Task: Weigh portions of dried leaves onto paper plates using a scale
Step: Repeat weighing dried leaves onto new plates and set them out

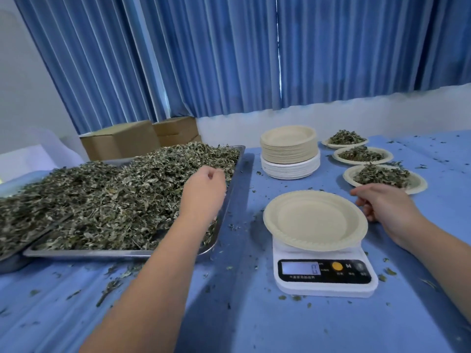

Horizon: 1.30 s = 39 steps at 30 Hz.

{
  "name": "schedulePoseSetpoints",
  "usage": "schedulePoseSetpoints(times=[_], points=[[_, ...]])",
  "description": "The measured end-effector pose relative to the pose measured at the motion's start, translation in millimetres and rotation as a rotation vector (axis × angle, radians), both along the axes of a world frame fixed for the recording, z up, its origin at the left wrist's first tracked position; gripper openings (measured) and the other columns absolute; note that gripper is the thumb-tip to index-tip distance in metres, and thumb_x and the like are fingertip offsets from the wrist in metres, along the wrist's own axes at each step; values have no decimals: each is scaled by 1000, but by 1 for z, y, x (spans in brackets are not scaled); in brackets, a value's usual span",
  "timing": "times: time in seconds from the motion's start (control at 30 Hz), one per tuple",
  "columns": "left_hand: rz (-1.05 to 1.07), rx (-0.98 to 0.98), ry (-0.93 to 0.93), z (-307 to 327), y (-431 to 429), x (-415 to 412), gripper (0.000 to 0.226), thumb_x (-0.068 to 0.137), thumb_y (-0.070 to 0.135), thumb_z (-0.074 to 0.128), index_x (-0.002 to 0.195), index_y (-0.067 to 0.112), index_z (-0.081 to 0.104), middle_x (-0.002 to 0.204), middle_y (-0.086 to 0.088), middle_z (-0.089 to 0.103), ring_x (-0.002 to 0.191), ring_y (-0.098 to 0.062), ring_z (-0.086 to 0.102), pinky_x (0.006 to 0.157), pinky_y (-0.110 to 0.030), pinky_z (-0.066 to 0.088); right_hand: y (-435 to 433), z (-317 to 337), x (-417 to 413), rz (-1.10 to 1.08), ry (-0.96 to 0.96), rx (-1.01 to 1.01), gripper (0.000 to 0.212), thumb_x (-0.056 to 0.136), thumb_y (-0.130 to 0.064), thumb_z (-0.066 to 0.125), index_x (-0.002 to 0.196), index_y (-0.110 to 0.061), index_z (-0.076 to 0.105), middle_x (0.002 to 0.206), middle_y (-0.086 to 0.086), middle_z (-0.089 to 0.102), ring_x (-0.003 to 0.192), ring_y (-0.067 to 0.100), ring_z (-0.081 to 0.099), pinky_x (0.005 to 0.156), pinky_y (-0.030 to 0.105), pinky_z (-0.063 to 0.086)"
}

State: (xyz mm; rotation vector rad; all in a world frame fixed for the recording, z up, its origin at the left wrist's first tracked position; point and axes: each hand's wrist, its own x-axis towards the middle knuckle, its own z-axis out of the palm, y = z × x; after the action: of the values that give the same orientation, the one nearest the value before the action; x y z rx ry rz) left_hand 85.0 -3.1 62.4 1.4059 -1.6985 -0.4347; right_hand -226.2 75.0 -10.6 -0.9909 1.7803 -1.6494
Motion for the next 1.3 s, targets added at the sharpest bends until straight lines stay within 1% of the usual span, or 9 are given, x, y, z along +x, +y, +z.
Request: schedulePoseSetpoints(times=[0.2,0.3,0.43,0.6,0.7,0.83,1.0,1.2,1.3], points=[[-116,460,-605,-10,-43,45,82,94,66,4,153,13,23,160,-10,20,147,-29,18,120,-46,14,2,4,4,21,15,0,21,97,-13,52,88,-9,70,76,10,59,62,22,48,56,35,42],[-175,540,-630,-16,-43,50,92,87,73,5,146,14,42,152,-14,38,140,-29,37,116,-47,28,2,5,3,26,-7,-5,19,96,-13,54,88,-8,70,77,11,58,62,23,47,56,35,42],[-103,327,-381,-5,-48,49,65,99,59,23,115,11,64,99,-7,71,77,-18,70,65,-31,58,1,2,3,30,-4,-7,20,95,-12,54,85,-10,71,74,9,58,60,21,47,55,34,41],[-303,363,-564,-21,-40,44,84,85,76,8,150,29,32,157,-1,29,144,-25,28,116,-44,19,-2,1,0,40,-11,7,19,94,-12,55,85,-10,71,72,8,58,58,20,47,53,32,41],[-333,487,-481,-27,-39,47,88,77,82,12,139,34,50,153,-2,38,140,-27,35,114,-49,22,-3,0,-3,47,-25,-3,18,95,-12,55,87,-9,71,73,10,59,57,20,47,52,32,41],[-307,235,-298,-16,-38,48,68,80,73,20,89,30,71,95,5,74,90,-10,68,91,-31,50,-3,0,-4,40,-32,-5,18,95,-12,55,87,-9,71,74,10,60,57,20,47,52,32,41],[-385,480,-554,-24,-29,46,91,75,84,11,145,34,42,154,6,34,142,-22,32,115,-43,20,-1,1,-3,59,-28,-4,18,95,-12,55,88,-8,71,73,10,58,58,20,46,52,32,40],[-327,354,-414,-17,-16,59,81,73,84,15,102,32,71,118,8,68,111,-16,62,95,-34,44,2,3,-2,63,-15,-5,19,96,-11,54,87,-8,71,72,9,57,58,19,46,52,31,39],[-309,429,-655,-20,-9,68,92,75,85,5,145,36,42,154,6,35,141,-21,33,116,-43,23,2,3,-1,65,-6,-7,19,96,-11,54,86,-8,71,72,9,57,58,20,45,53,32,39]])
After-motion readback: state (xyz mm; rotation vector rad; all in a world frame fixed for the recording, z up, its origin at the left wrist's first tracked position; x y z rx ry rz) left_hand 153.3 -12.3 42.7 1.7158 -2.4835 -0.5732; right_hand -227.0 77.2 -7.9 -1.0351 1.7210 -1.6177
